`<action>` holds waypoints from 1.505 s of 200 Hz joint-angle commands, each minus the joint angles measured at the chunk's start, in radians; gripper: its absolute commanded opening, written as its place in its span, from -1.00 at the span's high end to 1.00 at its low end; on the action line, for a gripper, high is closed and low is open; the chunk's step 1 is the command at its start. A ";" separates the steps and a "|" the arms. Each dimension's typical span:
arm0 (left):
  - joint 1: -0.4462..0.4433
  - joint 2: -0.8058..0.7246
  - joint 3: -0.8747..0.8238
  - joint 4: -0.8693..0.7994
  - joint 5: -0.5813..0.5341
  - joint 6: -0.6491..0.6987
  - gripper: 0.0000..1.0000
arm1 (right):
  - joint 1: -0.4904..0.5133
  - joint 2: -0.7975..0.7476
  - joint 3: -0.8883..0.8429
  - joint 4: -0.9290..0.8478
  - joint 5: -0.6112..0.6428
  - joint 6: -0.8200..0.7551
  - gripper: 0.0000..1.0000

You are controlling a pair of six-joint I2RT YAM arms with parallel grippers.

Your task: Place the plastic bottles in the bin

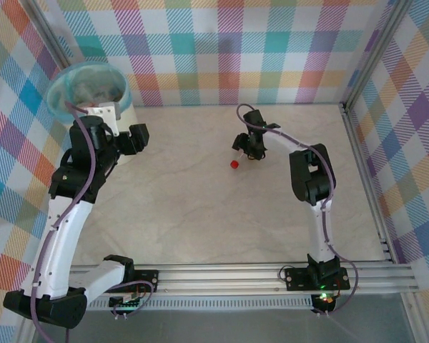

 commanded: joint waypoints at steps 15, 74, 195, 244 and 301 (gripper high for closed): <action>-0.005 0.060 0.061 -0.005 0.123 -0.087 -0.60 | 0.009 -0.144 -0.116 0.075 -0.171 -0.079 -0.30; -0.007 0.188 0.104 0.043 0.308 -0.127 -0.60 | 0.032 -0.330 -0.273 0.216 -0.315 -0.117 -0.29; -0.139 0.410 0.248 0.087 0.583 -0.200 -0.75 | 0.204 -0.591 -0.382 0.513 -0.390 -0.258 -0.26; -0.153 0.421 0.228 0.104 0.648 -0.212 -0.77 | 0.219 -0.642 -0.419 0.593 -0.471 -0.262 -0.25; -0.155 0.434 0.263 0.137 0.633 -0.230 -0.77 | 0.278 -0.692 -0.460 0.666 -0.570 -0.318 -0.24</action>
